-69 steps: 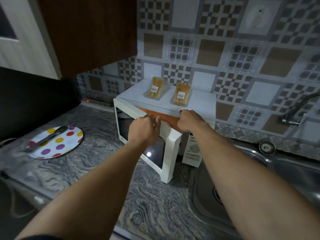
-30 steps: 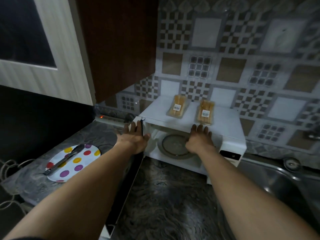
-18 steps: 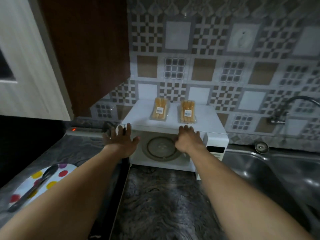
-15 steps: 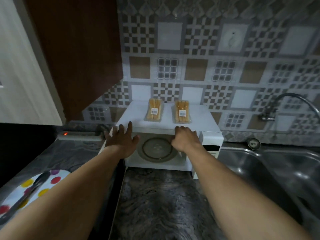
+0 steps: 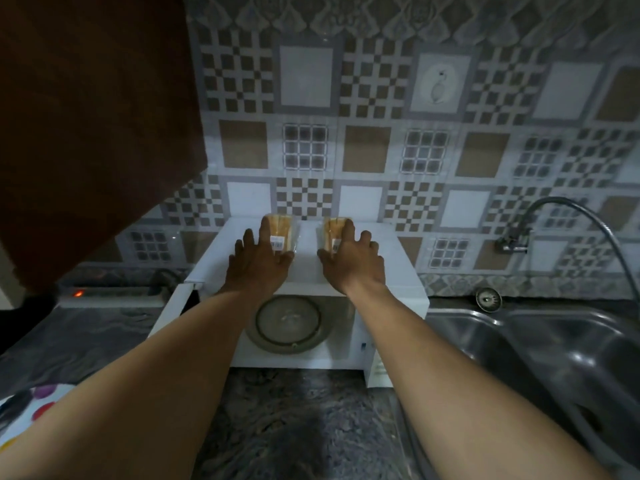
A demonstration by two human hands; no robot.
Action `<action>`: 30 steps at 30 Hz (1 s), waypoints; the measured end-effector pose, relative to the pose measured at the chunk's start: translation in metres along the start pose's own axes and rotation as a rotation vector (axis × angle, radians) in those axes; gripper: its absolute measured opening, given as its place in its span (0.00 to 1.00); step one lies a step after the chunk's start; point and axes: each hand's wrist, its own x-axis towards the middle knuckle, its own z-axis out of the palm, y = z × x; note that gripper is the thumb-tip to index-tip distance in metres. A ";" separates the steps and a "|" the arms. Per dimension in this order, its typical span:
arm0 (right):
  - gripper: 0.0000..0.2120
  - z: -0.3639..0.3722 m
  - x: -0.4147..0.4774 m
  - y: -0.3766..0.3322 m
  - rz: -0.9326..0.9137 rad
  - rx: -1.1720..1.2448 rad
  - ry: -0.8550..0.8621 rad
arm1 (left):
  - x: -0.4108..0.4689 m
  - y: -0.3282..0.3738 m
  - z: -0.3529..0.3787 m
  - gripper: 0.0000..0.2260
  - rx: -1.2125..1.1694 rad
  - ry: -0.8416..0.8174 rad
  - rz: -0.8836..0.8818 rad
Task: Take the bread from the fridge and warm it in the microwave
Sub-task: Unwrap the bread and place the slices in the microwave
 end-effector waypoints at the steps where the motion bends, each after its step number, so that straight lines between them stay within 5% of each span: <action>1: 0.41 0.004 0.007 0.001 0.016 0.017 -0.024 | 0.006 0.002 0.003 0.39 -0.007 -0.008 -0.023; 10: 0.58 0.025 0.033 0.004 0.088 0.030 -0.156 | 0.039 0.012 0.020 0.52 0.044 -0.067 -0.089; 30: 0.63 0.028 0.054 0.010 0.158 0.155 -0.146 | 0.043 0.024 0.017 0.52 0.048 -0.059 -0.174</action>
